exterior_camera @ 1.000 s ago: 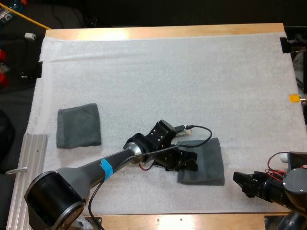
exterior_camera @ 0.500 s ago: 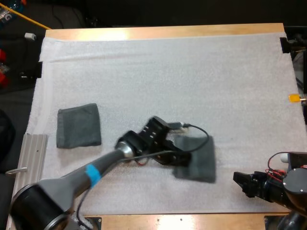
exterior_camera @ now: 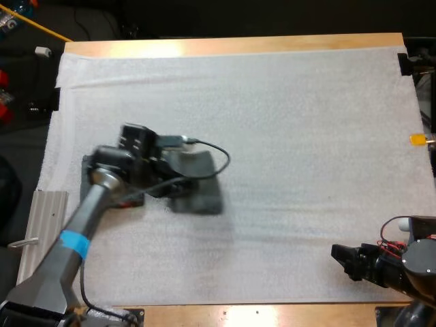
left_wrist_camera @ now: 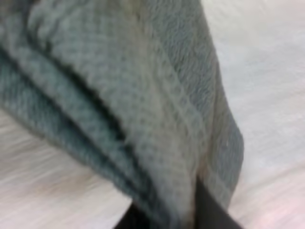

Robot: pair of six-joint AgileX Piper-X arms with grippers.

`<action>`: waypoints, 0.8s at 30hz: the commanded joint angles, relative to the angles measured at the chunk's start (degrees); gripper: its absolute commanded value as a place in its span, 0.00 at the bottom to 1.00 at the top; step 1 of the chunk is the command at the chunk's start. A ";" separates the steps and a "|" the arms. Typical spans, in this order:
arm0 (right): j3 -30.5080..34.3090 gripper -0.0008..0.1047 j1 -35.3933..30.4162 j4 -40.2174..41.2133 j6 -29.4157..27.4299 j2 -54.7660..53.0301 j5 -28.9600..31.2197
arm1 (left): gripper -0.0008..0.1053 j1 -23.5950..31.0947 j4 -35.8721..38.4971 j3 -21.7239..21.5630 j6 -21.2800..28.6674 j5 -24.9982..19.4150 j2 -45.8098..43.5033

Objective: Pick towel from pile, fold and stack

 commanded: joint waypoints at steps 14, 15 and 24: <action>-0.32 0.63 0.13 0.35 -0.69 -0.24 -1.11 | 0.01 15.44 6.50 -7.02 12.12 -14.32 -0.67; -0.32 0.63 0.13 0.35 -0.69 -0.24 -1.11 | 0.01 15.57 6.50 -7.02 12.52 -15.62 -0.67; -0.32 0.63 0.13 0.50 -0.69 -0.24 -1.11 | 0.01 15.56 7.91 -7.02 14.56 -23.49 4.05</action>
